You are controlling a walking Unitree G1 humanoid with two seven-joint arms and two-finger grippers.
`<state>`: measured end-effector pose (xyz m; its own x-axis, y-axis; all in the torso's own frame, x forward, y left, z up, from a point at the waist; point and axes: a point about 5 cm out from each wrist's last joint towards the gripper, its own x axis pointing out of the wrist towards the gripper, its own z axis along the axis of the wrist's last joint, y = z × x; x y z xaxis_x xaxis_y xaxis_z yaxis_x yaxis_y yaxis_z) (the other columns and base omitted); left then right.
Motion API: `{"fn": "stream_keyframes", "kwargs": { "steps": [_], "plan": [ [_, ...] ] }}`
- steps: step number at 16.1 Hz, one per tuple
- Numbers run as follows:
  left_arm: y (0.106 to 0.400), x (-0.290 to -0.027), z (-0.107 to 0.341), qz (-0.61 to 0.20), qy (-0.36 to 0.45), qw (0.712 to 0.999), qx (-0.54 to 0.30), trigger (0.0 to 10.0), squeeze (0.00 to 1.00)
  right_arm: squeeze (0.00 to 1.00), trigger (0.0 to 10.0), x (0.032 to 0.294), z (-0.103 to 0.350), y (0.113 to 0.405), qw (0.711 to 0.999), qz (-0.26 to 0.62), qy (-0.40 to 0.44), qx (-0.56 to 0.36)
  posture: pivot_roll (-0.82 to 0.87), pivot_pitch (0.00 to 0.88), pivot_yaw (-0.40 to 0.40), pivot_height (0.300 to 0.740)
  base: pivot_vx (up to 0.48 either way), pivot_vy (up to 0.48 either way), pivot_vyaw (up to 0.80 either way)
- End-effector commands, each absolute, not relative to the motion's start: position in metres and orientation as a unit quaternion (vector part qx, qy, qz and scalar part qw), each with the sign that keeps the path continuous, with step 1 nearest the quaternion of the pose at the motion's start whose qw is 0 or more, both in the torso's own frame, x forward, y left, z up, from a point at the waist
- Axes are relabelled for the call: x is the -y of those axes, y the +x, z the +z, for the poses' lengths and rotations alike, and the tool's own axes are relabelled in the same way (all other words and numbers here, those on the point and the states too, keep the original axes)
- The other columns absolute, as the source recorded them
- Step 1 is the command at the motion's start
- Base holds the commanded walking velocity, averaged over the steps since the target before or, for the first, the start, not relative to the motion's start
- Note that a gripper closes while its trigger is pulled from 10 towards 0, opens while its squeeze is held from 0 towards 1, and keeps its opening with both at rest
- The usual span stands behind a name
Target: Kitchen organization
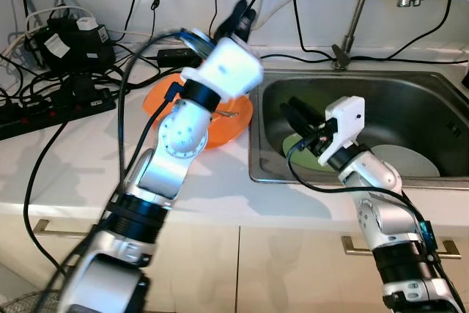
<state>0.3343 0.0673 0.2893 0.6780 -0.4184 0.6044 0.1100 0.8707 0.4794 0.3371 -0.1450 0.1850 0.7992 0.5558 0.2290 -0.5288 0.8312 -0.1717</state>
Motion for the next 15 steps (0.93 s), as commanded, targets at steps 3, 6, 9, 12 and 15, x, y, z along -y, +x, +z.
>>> {"fn": "stream_keyframes", "kwargs": {
  "steps": [3,6,9,12,15],
  "plan": [
    [0.337,-0.066,0.296,-0.190,0.083,0.918,0.337,10.0,0.00,1.00,10.0,0.148,0.193,0.342,0.949,0.254,-0.108,0.152,0.01,0.000,0.030,0.740,0.000,0.000,0.00],
    [0.338,-0.068,0.297,-0.213,0.004,0.925,0.315,10.0,0.00,1.00,10.0,0.146,0.192,0.342,0.946,0.255,-0.129,0.154,0.01,0.000,0.035,0.740,0.000,0.000,0.00],
    [0.336,-0.068,0.300,-0.239,-0.055,0.919,0.308,10.0,0.00,1.00,10.0,0.144,0.194,0.343,0.947,0.248,-0.130,0.159,0.01,0.000,0.040,0.740,0.000,0.000,0.00],
    [0.333,-0.064,0.302,-0.278,-0.094,0.910,0.291,10.0,0.00,0.74,10.0,0.141,0.193,0.344,0.945,0.245,-0.141,0.164,0.00,0.000,0.042,0.740,0.000,0.000,0.00],
    [0.329,-0.057,0.304,-0.312,-0.098,0.902,0.282,10.0,0.00,0.00,10.0,0.141,0.197,0.345,0.945,0.235,-0.145,0.175,0.00,0.000,0.045,0.740,0.000,0.000,0.00]
  ]
}}
